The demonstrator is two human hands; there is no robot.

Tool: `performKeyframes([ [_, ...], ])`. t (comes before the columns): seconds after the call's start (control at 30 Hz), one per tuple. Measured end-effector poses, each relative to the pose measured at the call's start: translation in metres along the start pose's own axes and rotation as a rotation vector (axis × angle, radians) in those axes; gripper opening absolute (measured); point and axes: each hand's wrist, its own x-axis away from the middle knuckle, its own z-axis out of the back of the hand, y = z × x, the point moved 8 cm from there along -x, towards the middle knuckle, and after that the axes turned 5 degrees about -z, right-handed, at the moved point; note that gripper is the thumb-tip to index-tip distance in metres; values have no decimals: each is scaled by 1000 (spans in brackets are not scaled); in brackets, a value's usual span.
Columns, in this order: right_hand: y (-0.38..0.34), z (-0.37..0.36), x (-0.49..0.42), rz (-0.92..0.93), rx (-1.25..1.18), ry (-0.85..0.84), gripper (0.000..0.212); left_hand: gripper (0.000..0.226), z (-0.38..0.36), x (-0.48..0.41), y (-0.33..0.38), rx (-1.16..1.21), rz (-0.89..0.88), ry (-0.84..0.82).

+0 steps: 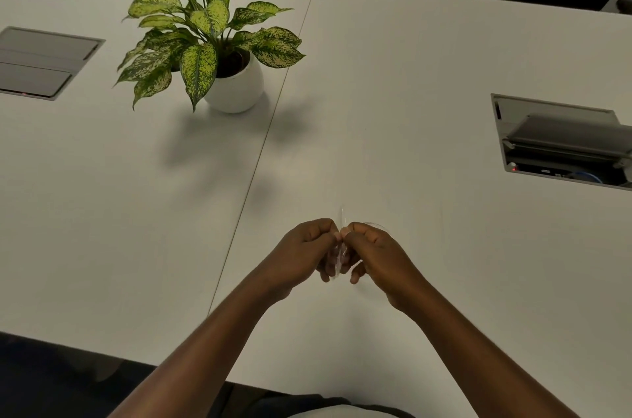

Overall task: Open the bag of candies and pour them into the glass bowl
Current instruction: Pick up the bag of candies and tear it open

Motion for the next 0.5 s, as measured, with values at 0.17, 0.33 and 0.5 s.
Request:
performKeyframes([
  [0.17, -8, 3, 2, 121, 82, -1, 30, 33, -6, 2, 2, 105, -17, 8],
  [0.33, -6, 2, 0, 165, 100, 38, 31, 31, -10, 2, 4, 129, -53, 76],
  [0.5, -5, 2, 0, 177, 96, 46, 32, 27, -12, 4, 1, 146, -44, 117],
])
